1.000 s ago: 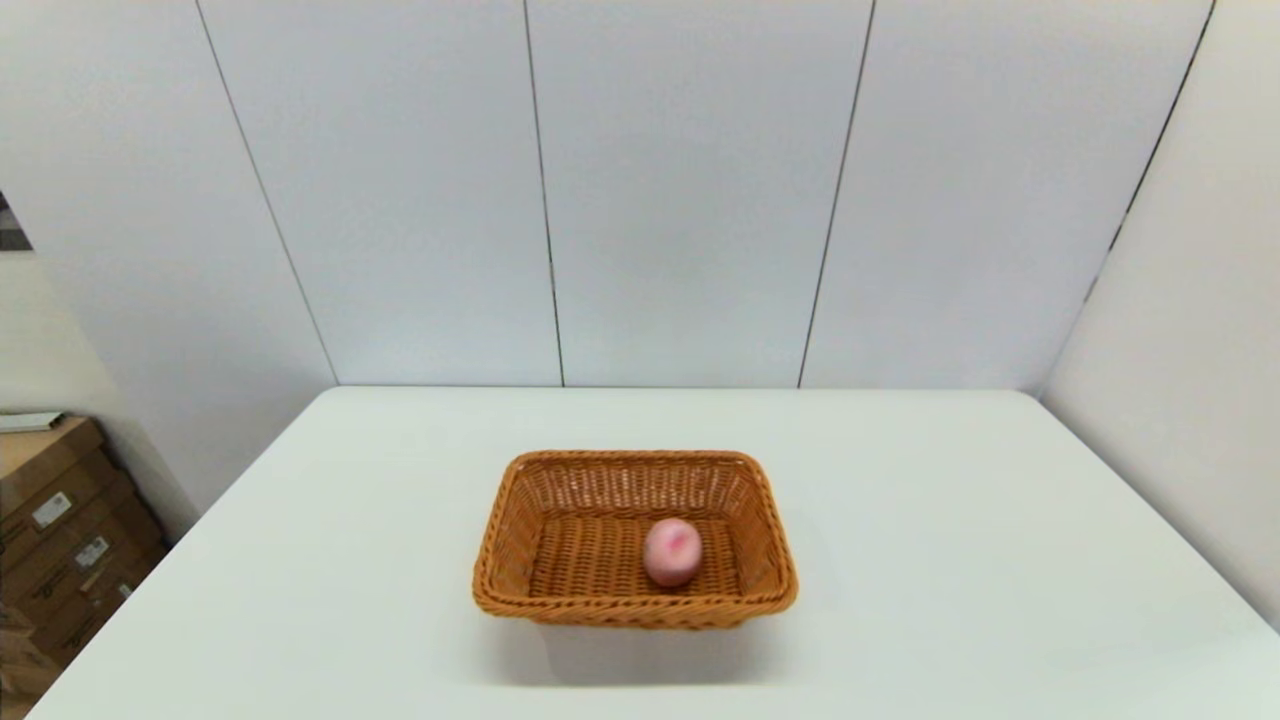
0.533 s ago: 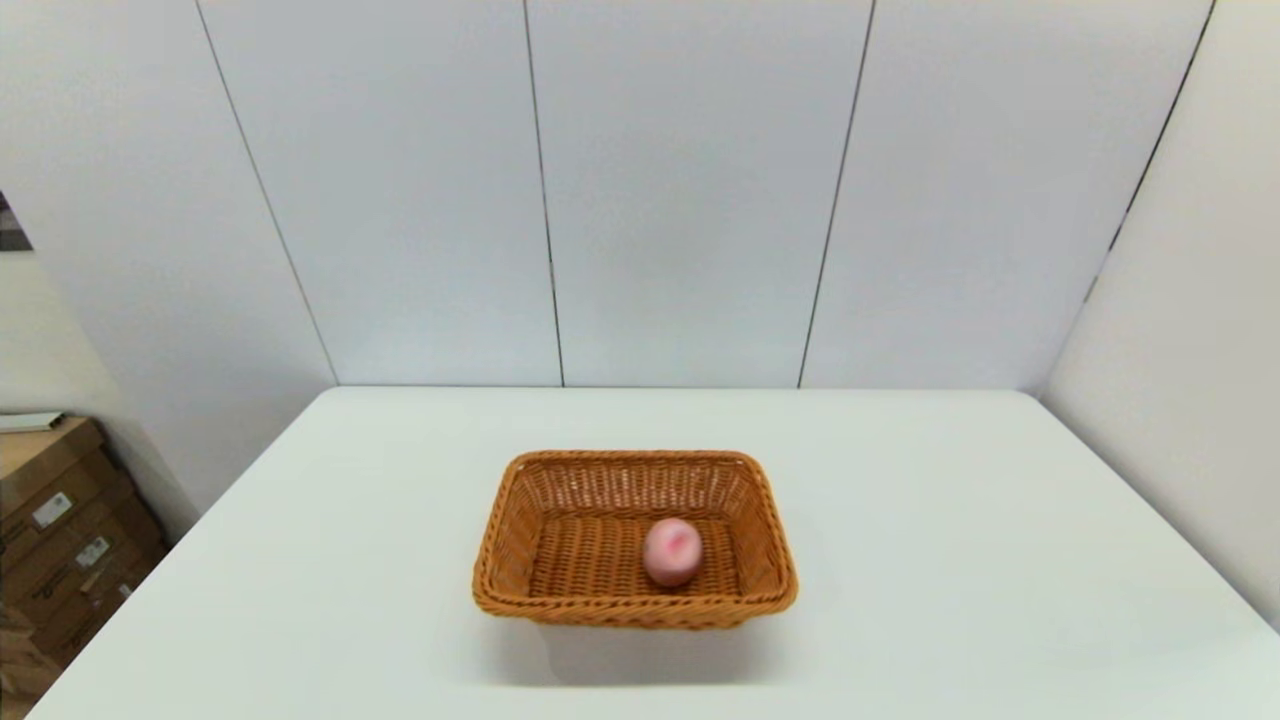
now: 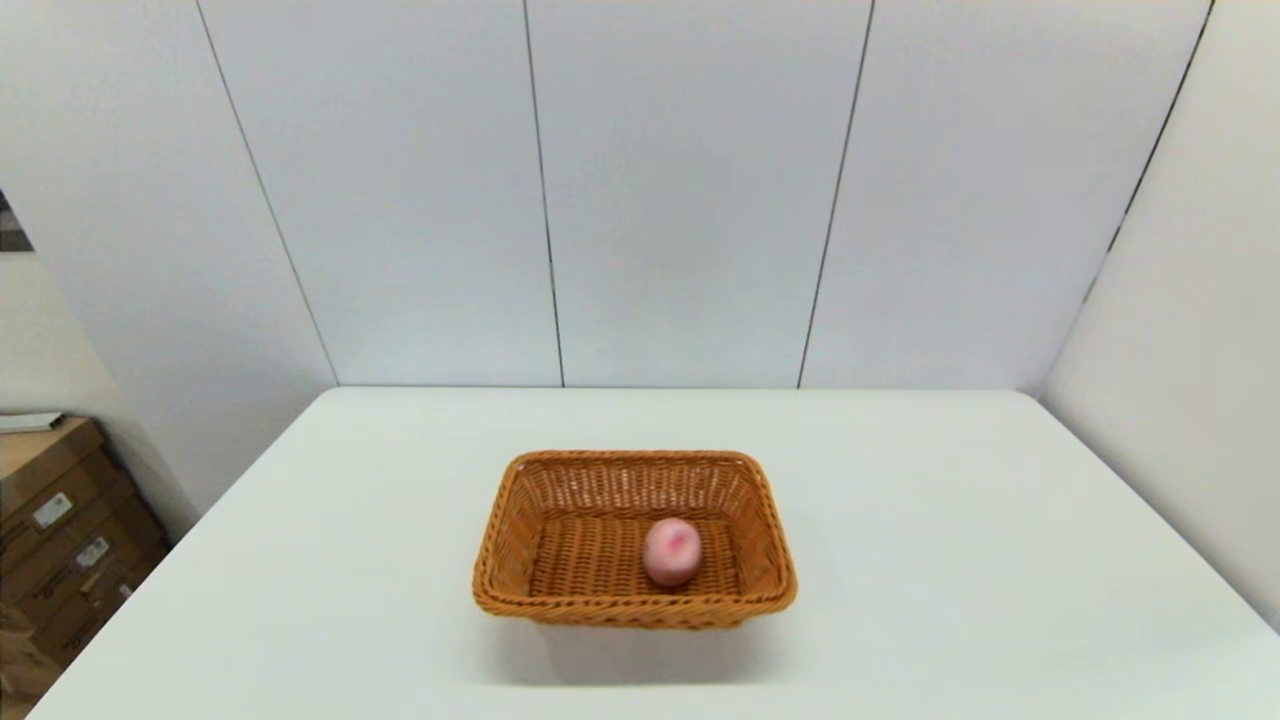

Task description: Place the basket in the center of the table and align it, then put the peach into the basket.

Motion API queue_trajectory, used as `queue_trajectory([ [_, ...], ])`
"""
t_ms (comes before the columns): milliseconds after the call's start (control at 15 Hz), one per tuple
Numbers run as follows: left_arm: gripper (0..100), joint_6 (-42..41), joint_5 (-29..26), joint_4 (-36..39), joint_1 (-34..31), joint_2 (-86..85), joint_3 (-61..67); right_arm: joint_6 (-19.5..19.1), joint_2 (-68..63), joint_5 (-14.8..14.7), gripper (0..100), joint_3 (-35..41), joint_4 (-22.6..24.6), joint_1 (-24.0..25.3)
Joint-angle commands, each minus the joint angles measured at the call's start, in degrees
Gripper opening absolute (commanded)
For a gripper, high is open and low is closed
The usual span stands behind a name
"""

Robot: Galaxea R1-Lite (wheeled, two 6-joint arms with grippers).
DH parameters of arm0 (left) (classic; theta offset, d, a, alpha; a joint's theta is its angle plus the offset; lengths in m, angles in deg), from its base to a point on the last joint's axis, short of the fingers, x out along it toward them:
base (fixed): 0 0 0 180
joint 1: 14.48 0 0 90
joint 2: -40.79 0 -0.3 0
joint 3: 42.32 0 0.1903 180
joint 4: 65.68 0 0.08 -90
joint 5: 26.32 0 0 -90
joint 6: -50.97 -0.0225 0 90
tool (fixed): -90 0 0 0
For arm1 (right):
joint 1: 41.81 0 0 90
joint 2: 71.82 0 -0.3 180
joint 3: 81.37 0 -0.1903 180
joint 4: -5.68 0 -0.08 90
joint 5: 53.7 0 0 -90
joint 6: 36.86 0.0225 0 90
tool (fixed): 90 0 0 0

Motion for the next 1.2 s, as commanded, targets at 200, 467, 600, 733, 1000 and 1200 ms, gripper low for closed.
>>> queue_trajectory([
  [200, 100, 0.04, 0.02, -0.03, 0.0, -0.01, 0.06, -0.86, 9.87, -0.88, 100, 7.51, 1.36, -3.0],
  [467, 100, 0.04, 0.02, -0.03, 0.0, -0.01, -0.03, -2.97, 16.63, -0.88, 100, 17.61, 12.52, -4.67],
  [600, 100, 0.04, 0.02, -0.03, 0.0, -0.01, -0.03, -3.67, 17.78, -2.64, 100, 25.0, 22.54, -4.67],
  [733, 100, 0.04, 0.02, -0.03, 0.0, -0.01, -0.03, -5.96, 19.01, -6.24, 100, 32.12, 32.56, -4.23],
  [1000, 100, 0.04, 0.02, -0.03, 0.0, -0.01, 0.06, -9.12, 27.44, -6.59, 100, 37.3, 32.74, -3.17],
  [1200, 100, 0.04, 0.02, -0.03, 0.0, -0.01, 0.06, -9.12, 30.34, -6.33, 100, 37.92, 27.47, -3.26],
])
